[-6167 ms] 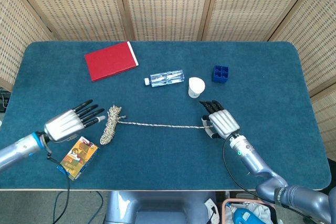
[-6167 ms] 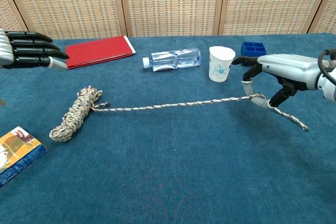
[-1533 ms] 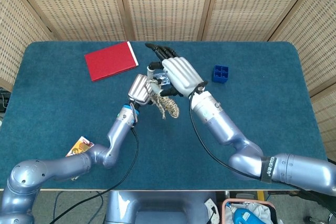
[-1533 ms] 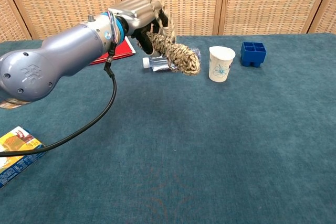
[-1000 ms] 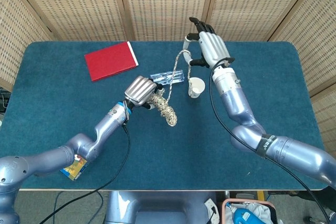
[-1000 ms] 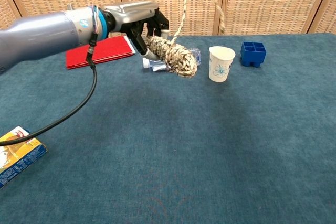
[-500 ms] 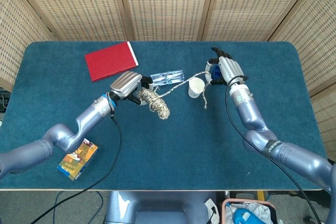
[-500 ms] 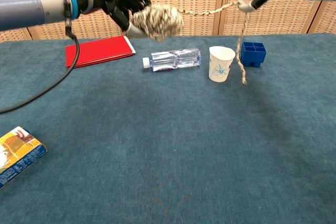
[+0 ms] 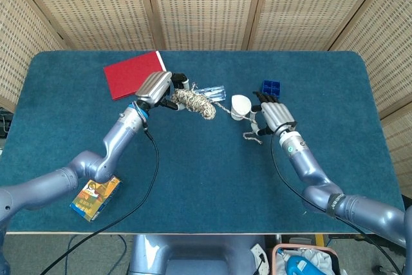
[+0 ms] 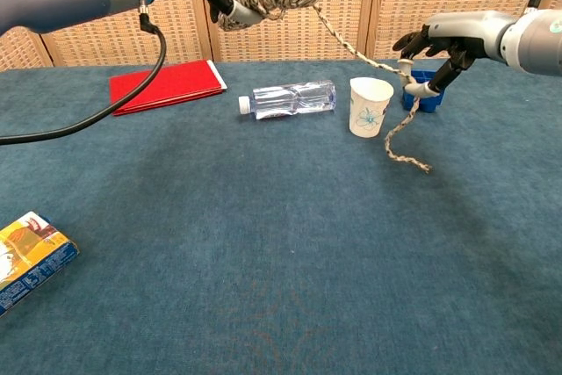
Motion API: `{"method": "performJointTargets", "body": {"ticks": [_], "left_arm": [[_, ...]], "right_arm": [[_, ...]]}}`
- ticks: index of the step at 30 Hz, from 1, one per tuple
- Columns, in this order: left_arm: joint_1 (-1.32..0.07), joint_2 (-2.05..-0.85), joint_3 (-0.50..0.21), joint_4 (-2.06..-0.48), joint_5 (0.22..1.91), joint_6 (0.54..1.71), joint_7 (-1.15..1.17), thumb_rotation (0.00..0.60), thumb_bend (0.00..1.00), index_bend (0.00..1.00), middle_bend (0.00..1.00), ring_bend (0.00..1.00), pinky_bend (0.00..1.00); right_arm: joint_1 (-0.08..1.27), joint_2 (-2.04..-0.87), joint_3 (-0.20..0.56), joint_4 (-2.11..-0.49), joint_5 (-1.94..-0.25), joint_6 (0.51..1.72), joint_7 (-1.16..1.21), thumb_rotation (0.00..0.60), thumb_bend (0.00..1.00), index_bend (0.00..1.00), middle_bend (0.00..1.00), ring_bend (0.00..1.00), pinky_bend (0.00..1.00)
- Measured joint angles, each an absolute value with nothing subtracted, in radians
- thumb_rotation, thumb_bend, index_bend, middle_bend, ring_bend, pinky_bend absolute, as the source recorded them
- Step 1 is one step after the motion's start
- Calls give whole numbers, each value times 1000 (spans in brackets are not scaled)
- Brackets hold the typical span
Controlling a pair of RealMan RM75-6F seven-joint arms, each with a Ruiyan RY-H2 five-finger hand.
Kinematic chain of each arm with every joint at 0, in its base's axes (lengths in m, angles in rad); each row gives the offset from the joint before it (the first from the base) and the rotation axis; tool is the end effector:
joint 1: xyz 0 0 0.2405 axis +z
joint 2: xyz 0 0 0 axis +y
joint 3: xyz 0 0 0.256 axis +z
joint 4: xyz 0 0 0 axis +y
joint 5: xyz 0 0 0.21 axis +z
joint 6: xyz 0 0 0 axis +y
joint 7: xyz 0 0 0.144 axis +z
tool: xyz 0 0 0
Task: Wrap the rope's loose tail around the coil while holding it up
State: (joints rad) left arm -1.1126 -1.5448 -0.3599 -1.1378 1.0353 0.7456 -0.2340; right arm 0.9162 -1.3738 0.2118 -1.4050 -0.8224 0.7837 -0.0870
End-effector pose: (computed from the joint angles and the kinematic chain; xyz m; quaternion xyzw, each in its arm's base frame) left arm -0.0399 0.4702 0.0327 -0.6527 -0.4552 -0.5128 0.3222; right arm -0.1498 -0.4171 0.0453 0.6698 -0.4870 0.3732 0.4182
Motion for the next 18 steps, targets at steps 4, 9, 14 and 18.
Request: {"method": "performJointTargets", "body": {"ticks": [4, 9, 14, 18], "left_arm": [[-1134, -1581, -384, -1150, 927, 794, -73, 600, 503, 838, 664, 491, 577], [-1161, -1641, -414, -1163, 804, 904, 112, 600, 503, 840, 665, 491, 577], [-1186, -1714, -464, -1166, 702, 1013, 230, 600, 503, 840, 665, 491, 577], [-1193, -1743, -480, -1161, 684, 1035, 261, 600, 503, 840, 666, 491, 578]], "right_arm": [[895, -1360, 202, -1468, -867, 820, -100, 600, 476, 693, 39, 0, 0], [863, -1347, 199, -1546, -949, 923, -124, 600, 477, 696, 40, 0, 0], [832, -1330, 195, -1614, -1046, 980, -131, 600, 477, 696, 39, 0, 0], [815, -1321, 190, -1635, -1112, 1007, -129, 600, 477, 696, 34, 0, 0]]}}
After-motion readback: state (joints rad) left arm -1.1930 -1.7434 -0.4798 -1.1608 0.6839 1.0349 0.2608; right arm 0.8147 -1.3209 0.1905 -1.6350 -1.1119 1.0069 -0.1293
